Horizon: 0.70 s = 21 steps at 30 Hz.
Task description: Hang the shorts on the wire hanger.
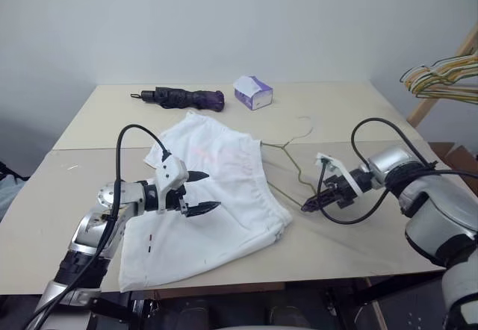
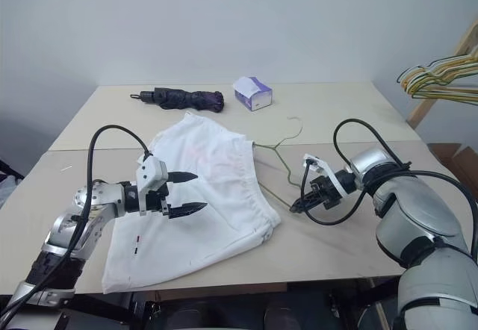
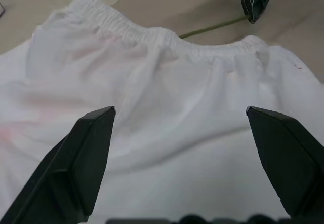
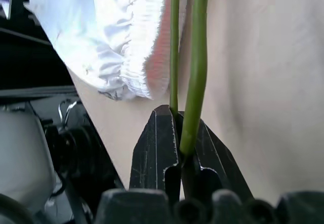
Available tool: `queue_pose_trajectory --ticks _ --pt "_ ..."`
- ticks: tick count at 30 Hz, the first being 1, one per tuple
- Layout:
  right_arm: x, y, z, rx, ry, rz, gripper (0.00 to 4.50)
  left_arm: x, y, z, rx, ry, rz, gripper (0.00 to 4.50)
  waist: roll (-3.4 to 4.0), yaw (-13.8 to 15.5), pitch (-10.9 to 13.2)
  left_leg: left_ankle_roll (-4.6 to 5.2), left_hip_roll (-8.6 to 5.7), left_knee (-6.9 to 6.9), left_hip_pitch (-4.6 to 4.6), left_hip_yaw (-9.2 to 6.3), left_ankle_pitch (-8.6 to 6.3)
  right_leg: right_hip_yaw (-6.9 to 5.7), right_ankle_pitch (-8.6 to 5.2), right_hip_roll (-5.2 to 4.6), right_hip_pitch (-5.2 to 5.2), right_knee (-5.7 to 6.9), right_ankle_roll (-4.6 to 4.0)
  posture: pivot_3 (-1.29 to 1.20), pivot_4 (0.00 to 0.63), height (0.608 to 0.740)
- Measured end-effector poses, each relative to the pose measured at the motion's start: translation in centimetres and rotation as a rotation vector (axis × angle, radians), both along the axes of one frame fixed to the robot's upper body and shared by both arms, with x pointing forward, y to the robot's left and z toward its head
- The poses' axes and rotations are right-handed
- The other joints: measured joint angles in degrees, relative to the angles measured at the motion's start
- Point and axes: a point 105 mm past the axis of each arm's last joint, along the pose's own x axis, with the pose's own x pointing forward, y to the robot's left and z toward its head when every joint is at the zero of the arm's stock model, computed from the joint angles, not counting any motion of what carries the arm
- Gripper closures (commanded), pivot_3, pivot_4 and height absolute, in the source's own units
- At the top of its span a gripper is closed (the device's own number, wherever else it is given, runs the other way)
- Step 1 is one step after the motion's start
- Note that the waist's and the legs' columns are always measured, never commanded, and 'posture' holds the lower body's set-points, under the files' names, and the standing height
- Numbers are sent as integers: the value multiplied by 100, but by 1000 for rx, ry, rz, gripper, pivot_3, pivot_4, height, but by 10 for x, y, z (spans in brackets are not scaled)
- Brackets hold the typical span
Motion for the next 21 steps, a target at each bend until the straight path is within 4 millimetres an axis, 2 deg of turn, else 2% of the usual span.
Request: queue_pose_trajectory --ticks 5,8,12,13,17,21 --pt "15 1 13 66 -198 39 4500 -1 1 -2 1 7 4 24 0 -14 0 0 1 0 2 8 0 0 0 1 1 0 1 -10 0 740" --pt "25 0 4 -19 -420 115 4500 0 7 2 12 -4 9 24 0 -30 0 -1 2 0 1 13 0 2 -1 1 -1 0 1 -32 0 740" --pt "28 0 -24 -204 -616 185 4500 8 15 26 11 -69 -1 24 1 -45 0 -1 2 0 -5 19 0 6 -1 -1 -6 1 1 -58 0 740" --pt "30 2 -25 -227 -665 190 4500 10 17 34 4 -95 -3 24 1 -55 0 -1 2 0 -4 21 0 8 -1 -1 -8 2 1 -64 0 740" --pt "41 13 -11 -281 -838 169 4500 19 22 61 -13 -173 -23 24 0 -146 0 -1 2 0 -2 21 0 9 -1 0 -4 2 1 -81 0 740" --pt "45 24 7 -293 -920 129 4500 34 29 91 -32 -251 -26 24 0 -209 0 0 1 1 -3 19 0 7 -1 1 -3 -1 2 -105 0 740"
